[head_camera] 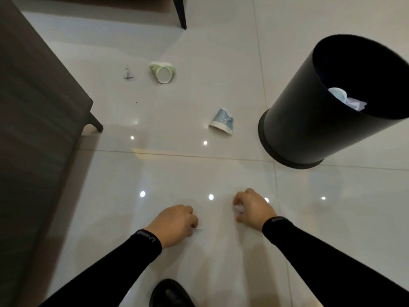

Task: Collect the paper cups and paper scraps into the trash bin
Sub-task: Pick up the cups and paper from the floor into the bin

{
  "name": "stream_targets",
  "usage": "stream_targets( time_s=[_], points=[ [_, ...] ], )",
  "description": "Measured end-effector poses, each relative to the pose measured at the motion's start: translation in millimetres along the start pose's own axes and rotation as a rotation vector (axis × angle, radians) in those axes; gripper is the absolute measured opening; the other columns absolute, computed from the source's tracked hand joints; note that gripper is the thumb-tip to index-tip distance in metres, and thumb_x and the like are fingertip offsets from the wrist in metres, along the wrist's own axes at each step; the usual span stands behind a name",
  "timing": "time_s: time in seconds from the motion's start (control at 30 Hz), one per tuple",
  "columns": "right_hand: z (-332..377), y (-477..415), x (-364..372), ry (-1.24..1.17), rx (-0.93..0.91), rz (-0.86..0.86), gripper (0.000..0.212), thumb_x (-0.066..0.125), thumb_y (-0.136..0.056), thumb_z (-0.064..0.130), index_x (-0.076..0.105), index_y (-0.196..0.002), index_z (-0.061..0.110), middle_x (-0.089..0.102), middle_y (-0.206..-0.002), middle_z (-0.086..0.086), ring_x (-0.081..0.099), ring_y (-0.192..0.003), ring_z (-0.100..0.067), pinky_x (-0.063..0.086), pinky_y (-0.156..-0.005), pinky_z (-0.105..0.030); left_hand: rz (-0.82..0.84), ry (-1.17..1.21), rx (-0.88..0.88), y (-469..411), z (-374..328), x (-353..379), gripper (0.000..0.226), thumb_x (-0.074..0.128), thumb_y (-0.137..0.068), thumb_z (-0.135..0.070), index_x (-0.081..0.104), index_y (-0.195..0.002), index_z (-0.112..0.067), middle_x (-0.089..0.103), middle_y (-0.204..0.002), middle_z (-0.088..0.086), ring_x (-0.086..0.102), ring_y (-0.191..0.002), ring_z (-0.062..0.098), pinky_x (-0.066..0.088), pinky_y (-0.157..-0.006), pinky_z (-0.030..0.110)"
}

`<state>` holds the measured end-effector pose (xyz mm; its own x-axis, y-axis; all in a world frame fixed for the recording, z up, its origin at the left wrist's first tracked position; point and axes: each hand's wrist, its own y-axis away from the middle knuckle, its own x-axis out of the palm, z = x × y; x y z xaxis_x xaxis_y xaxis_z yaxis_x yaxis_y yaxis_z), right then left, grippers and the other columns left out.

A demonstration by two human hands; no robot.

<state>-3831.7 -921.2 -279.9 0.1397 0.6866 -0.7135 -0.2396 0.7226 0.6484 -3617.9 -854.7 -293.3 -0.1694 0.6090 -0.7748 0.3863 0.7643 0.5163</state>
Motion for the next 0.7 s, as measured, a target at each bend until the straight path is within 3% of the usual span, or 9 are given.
stream_targets(
  time_s=[0.03,0.07,0.13,0.27,0.33,0.4,0.5,0.6,0.7],
  points=[
    [3,-2,-1,0.0,-0.002,-0.032,0.015,0.06,-0.083,0.018,0.064,-0.097,0.012,0.058,-0.108,-0.012,0.058,-0.104,-0.03,0.043,-0.082,-0.027,-0.025,0.04,-0.031,-1,4,-3,0.022,0.05,-0.089,-0.022,0.064,-0.104,-0.013,0.06,-0.108,0.007,0.057,-0.101,0.026,0.036,-0.073,0.03],
    [6,-4,-4,-0.026,0.001,-0.067,0.012,0.054,-0.088,0.018,0.061,-0.08,0.013,0.06,-0.098,-0.013,0.06,-0.101,-0.031,0.041,-0.075,-0.027,-0.064,0.07,-0.058,-1,9,-9,0.022,0.048,-0.091,-0.024,0.064,-0.102,-0.013,0.062,-0.107,0.006,0.058,-0.099,0.025,0.039,-0.076,0.03],
    [15,-10,-18,-0.08,0.026,-0.13,0.027,0.049,-0.091,0.018,0.051,-0.064,0.016,0.062,-0.085,-0.013,0.062,-0.095,-0.032,0.035,-0.067,-0.025,-0.176,0.112,-0.108,-1,19,-25,0.023,0.045,-0.093,-0.028,0.064,-0.098,-0.015,0.063,-0.104,0.004,0.06,-0.096,0.025,0.042,-0.079,0.03],
    [47,-29,-79,-0.236,-0.008,-0.255,0.018,0.048,-0.091,0.015,0.063,-0.093,0.005,0.069,-0.097,-0.018,0.065,-0.094,-0.035,0.051,-0.083,-0.035,-0.415,0.221,-0.242,0,41,-78,0.02,0.047,-0.093,-0.031,0.061,-0.093,-0.017,0.065,-0.1,0.004,0.061,-0.094,0.027,0.043,-0.079,0.031],
    [66,-37,-114,-0.208,-0.018,-0.304,0.021,0.045,-0.091,0.01,0.061,-0.104,0.006,0.067,-0.105,-0.017,0.062,-0.1,-0.035,0.05,-0.085,-0.036,-0.49,0.25,-0.299,0,49,-107,0.021,0.047,-0.094,-0.033,0.058,-0.091,-0.016,0.067,-0.096,0.006,0.061,-0.091,0.03,0.044,-0.078,0.033],
    [81,-44,-145,-0.168,-0.004,-0.369,0.025,0.041,-0.091,0.008,0.055,-0.111,0.003,0.063,-0.111,-0.018,0.058,-0.106,-0.035,0.041,-0.077,-0.03,-0.507,0.303,-0.341,-3,56,-132,0.02,0.046,-0.095,-0.034,0.052,-0.087,-0.016,0.067,-0.089,0.008,0.062,-0.085,0.03,0.047,-0.074,0.036],
    [96,-58,-176,-0.317,0.054,-0.423,0.03,0.041,-0.093,0.019,0.049,-0.113,-0.001,0.055,-0.101,-0.014,0.052,-0.093,-0.031,0.034,-0.073,-0.027,-0.514,0.434,-0.351,-7,60,-162,0.022,0.047,-0.094,-0.036,0.052,-0.084,-0.017,0.066,-0.084,0.006,0.063,-0.078,0.027,0.049,-0.07,0.037],
    [99,-79,-184,-0.486,0.118,-0.405,0.032,0.051,-0.086,0.029,0.05,-0.099,0.001,0.053,-0.084,-0.009,0.053,-0.083,-0.03,0.043,-0.064,-0.03,-0.492,0.415,-0.339,-9,58,-184,0.025,0.048,-0.093,-0.039,0.055,-0.087,-0.017,0.066,-0.086,0.005,0.062,-0.079,0.025,0.05,-0.072,0.036],
    [101,-106,-178,-0.54,0.19,-0.293,0.045,0.059,-0.083,0.037,0.058,-0.103,-0.003,0.061,-0.101,-0.016,0.06,-0.102,-0.036,0.052,-0.09,-0.044,-0.519,0.394,-0.35,-6,56,-198,0.025,0.048,-0.093,-0.041,0.056,-0.088,-0.018,0.066,-0.083,0.003,0.062,-0.079,0.022,0.049,-0.07,0.033]
  ],
)
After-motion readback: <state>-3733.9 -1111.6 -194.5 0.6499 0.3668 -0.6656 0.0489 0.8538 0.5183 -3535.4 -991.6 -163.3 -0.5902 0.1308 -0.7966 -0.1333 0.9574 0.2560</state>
